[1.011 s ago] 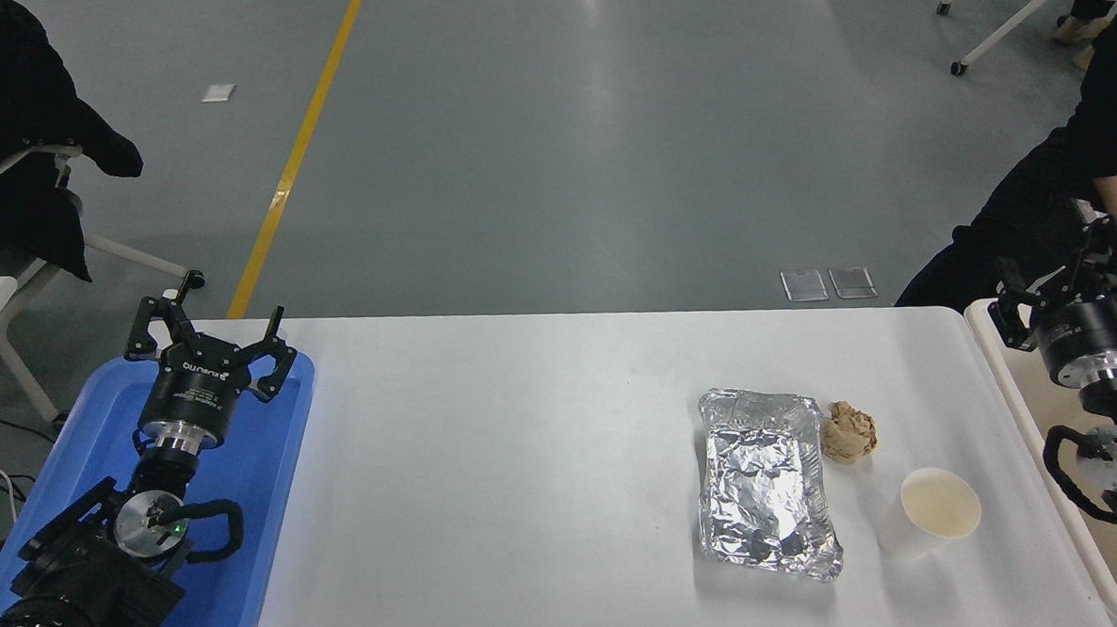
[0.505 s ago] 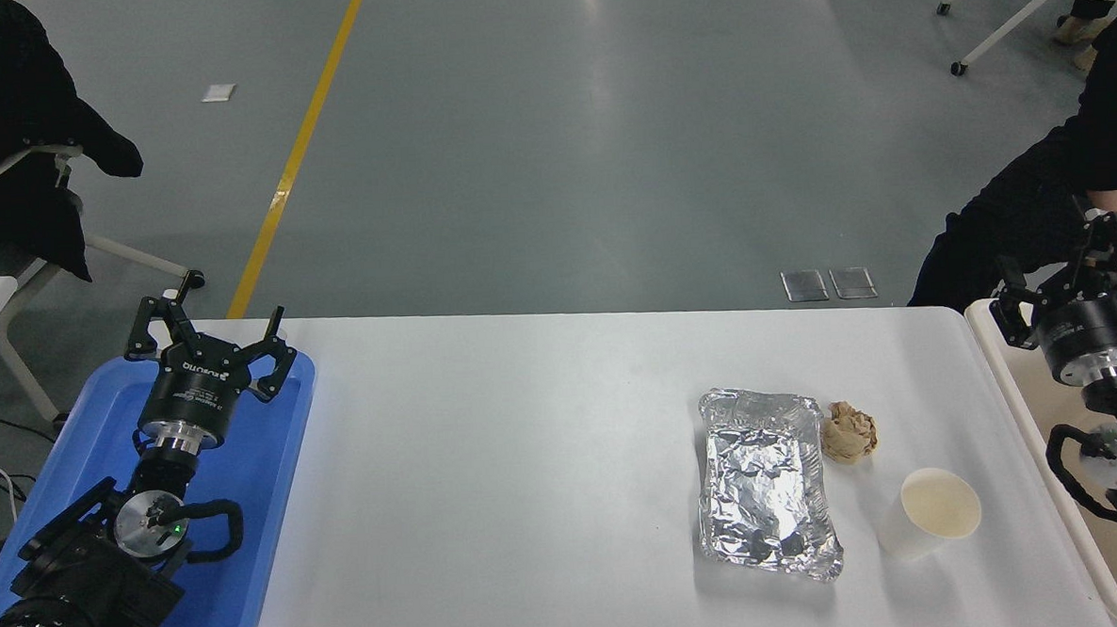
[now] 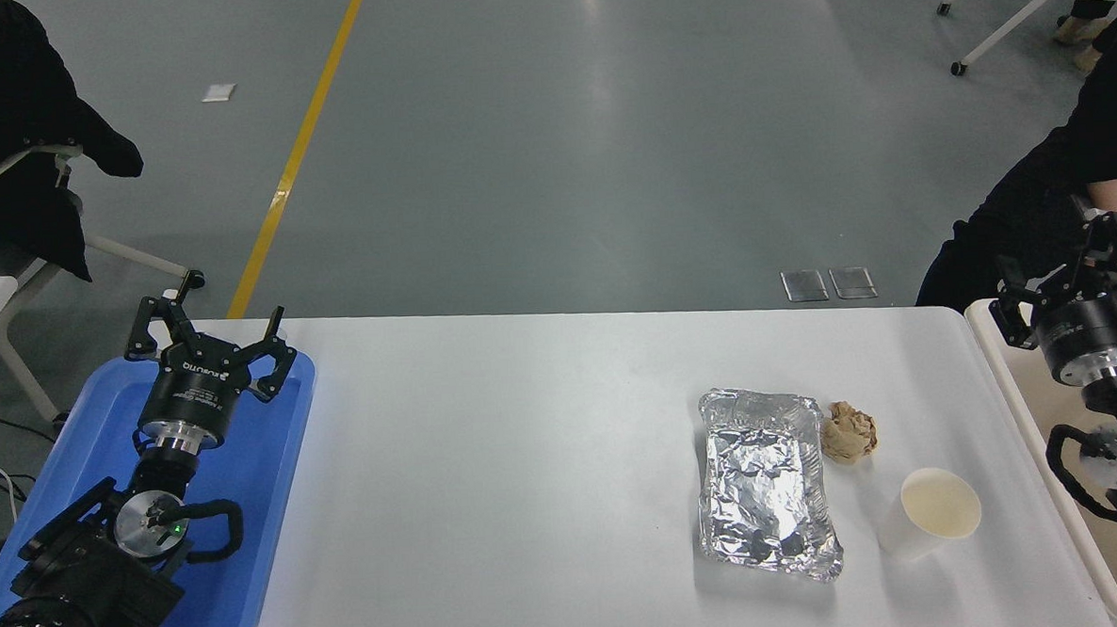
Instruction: Pick up paper cup place in dustbin
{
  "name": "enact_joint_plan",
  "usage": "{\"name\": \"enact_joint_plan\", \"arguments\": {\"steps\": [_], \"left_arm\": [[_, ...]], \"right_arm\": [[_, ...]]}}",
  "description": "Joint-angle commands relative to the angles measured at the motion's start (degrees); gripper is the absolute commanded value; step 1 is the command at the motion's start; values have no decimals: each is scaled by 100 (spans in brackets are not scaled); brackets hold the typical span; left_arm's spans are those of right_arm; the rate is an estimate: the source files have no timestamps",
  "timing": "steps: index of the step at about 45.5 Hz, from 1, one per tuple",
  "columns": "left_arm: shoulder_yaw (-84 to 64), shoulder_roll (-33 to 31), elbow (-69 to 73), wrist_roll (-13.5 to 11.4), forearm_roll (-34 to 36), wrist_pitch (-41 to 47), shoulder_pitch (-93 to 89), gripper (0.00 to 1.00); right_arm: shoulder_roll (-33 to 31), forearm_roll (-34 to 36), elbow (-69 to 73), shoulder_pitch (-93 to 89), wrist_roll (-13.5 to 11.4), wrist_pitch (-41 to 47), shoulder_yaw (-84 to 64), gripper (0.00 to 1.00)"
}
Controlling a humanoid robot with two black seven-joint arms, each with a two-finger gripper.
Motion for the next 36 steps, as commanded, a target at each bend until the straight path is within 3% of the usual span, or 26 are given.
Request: {"name": "enact_joint_plan", "arguments": {"steps": [1,24,32,36], "left_arm": [[0,0,0,1,-1,0,-1,100],[0,0,0,-8,7,0,8,100],[0,0,0,1,-1,0,-1,100],[0,0,0,1,-1,0,-1,100]], "right_arm": [[0,-1,-1,-4,0,1,2,100],[-52,-1,-10,189,-35,-52,-534,100],[-536,8,-1,944,-298,-61,-1930,100],[-668,8,-1,1541,-606,-70,-3063,100]]}}
